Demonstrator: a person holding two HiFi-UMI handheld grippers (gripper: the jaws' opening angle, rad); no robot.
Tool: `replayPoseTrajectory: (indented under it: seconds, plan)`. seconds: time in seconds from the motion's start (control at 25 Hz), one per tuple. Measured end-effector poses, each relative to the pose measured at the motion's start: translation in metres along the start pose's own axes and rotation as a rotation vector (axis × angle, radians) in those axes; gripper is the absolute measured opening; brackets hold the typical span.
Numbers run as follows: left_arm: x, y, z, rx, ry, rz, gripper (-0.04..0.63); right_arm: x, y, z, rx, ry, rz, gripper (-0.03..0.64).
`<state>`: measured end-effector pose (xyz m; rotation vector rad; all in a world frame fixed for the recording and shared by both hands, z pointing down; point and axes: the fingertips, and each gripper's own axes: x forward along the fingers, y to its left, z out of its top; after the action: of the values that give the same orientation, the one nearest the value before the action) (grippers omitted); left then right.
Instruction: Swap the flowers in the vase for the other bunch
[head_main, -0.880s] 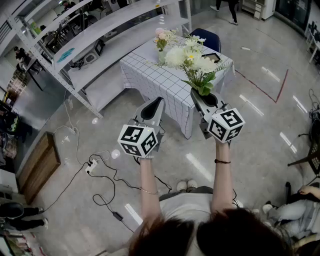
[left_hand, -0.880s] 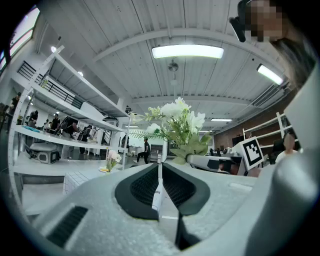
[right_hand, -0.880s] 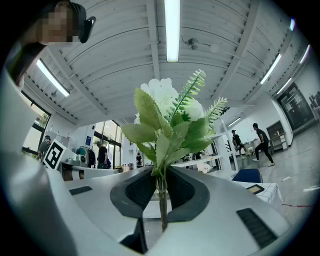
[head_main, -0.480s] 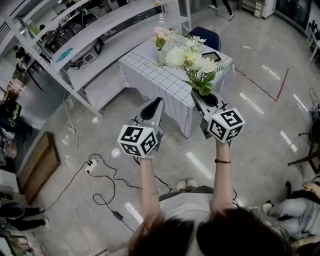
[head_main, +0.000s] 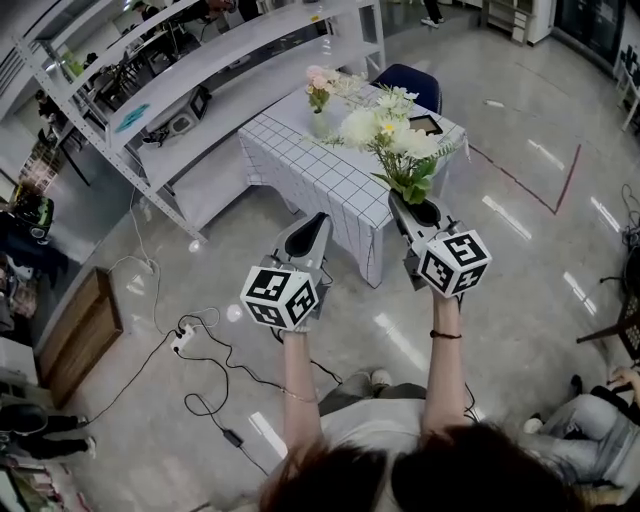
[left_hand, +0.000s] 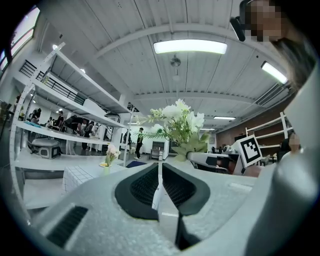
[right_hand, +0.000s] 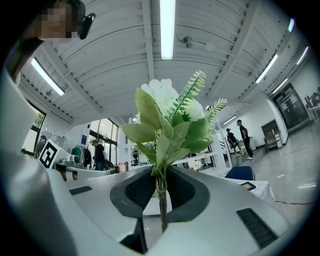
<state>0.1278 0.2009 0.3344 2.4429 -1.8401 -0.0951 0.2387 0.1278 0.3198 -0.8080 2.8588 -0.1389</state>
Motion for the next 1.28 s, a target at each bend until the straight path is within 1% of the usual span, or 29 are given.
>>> replayPoseTrajectory:
  seconds: [0.2,0.48,0.8,0.96,1.16,1.28]
  plan:
    - [0.001,0.006,-0.002,-0.014,0.002,0.029,0.034,0.003,-0.01,-0.004,0.032,0.007,-0.012,0.054]
    - [0.009,0.013,-0.001,-0.015,0.013,0.047,0.034,0.011,-0.019,-0.007,0.04,0.019,-0.017,0.054]
    - [0.026,0.034,-0.003,-0.021,0.019,0.029,0.034,0.033,-0.031,-0.012,0.042,0.024,-0.041,0.054]
    - [0.041,0.043,-0.009,-0.016,0.026,0.007,0.034,0.043,-0.041,-0.019,0.041,0.02,-0.058,0.054]
    - [0.059,0.081,-0.003,-0.022,0.025,-0.006,0.034,0.077,-0.049,-0.022,0.059,0.009,-0.084,0.054]
    - [0.071,0.087,-0.01,-0.026,0.03,-0.024,0.034,0.082,-0.058,-0.026,0.092,-0.015,-0.093,0.054]
